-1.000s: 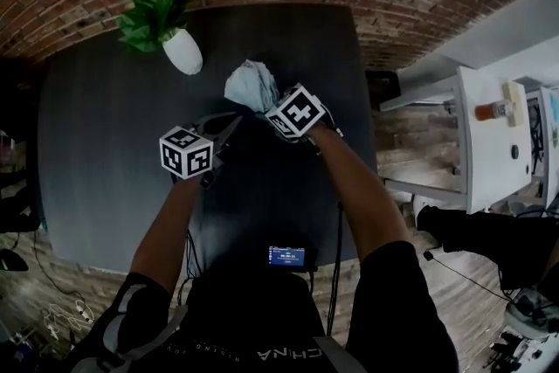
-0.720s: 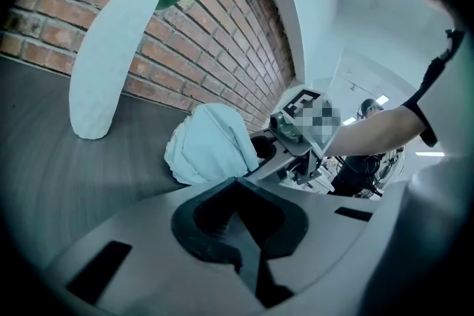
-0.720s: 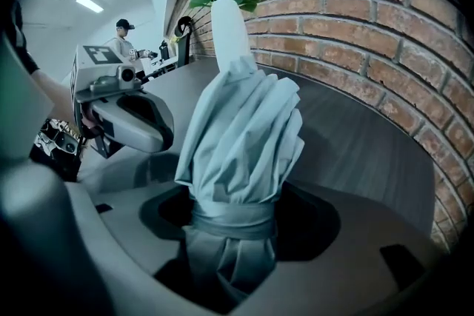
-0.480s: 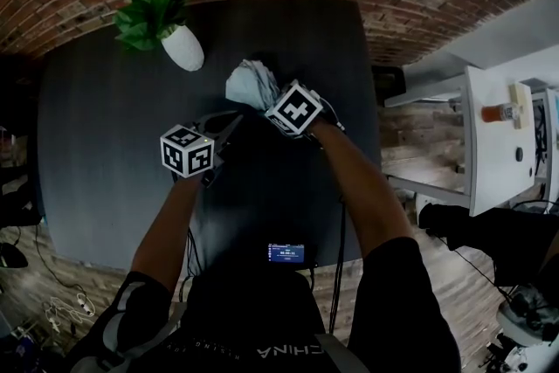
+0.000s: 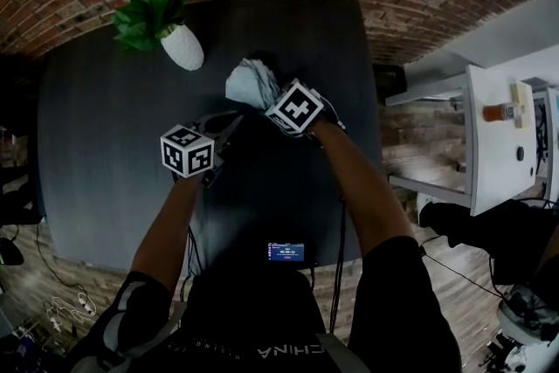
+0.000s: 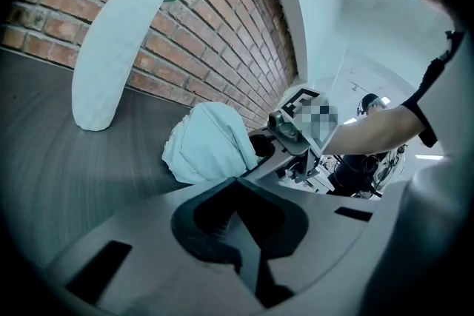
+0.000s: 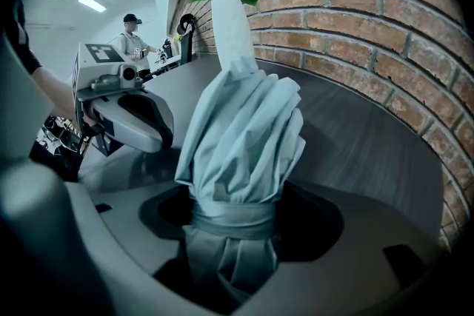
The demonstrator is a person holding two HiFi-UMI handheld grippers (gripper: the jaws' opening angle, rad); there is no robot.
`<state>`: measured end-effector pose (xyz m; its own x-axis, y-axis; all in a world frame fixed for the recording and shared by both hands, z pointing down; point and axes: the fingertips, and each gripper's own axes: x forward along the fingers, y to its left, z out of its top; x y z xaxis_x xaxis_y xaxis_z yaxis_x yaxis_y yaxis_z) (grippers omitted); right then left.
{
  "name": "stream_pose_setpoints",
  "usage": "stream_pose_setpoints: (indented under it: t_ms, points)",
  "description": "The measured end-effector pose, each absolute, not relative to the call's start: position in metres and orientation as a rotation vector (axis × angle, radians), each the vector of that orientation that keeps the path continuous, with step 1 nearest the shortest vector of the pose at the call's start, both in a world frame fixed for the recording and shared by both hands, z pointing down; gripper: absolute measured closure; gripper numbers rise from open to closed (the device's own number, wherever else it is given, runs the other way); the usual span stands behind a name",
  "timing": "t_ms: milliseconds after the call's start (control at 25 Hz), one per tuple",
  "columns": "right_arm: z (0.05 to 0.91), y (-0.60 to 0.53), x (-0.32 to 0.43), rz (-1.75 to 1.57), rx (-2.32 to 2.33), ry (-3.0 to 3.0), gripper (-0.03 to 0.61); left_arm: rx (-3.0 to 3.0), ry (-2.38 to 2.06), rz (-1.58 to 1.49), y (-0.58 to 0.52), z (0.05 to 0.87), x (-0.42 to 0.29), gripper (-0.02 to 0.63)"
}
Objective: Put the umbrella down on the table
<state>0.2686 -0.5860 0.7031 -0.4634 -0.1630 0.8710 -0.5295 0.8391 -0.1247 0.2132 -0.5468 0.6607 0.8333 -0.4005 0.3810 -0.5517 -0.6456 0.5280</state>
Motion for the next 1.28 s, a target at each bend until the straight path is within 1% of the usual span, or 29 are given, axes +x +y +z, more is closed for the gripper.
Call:
stream_pose_setpoints:
  t_ms: [360, 400, 480, 920, 1280]
  points:
    - [0.703, -0.585, 0.268, 0.472, 0.501, -2.038, 0.272, 2.362, -0.689, 0.301, -0.544, 0.656, 0.213, 0.611]
    - [0.703, -0.586, 0.269, 0.469, 0.506, -2.035, 0.246, 2.364, -0.690, 0.301, -0.544, 0.655, 0.212, 0.611]
    - [0.702, -0.587, 0.270, 0.462, 0.515, -2.032, 0.230, 2.366, -0.691, 0.299, -0.544, 0.653, 0.211, 0.611]
    - [0.683, -0.584, 0.275, 0.448, 0.536, -2.047, 0.230, 2.386, -0.692, 0.308, -0.539, 0.641, 0.207, 0.611]
    - [0.644, -0.581, 0.281, 0.456, 0.614, -2.129, 0.230, 2.422, -0.688, 0.327, -0.526, 0.624, 0.209, 0.611]
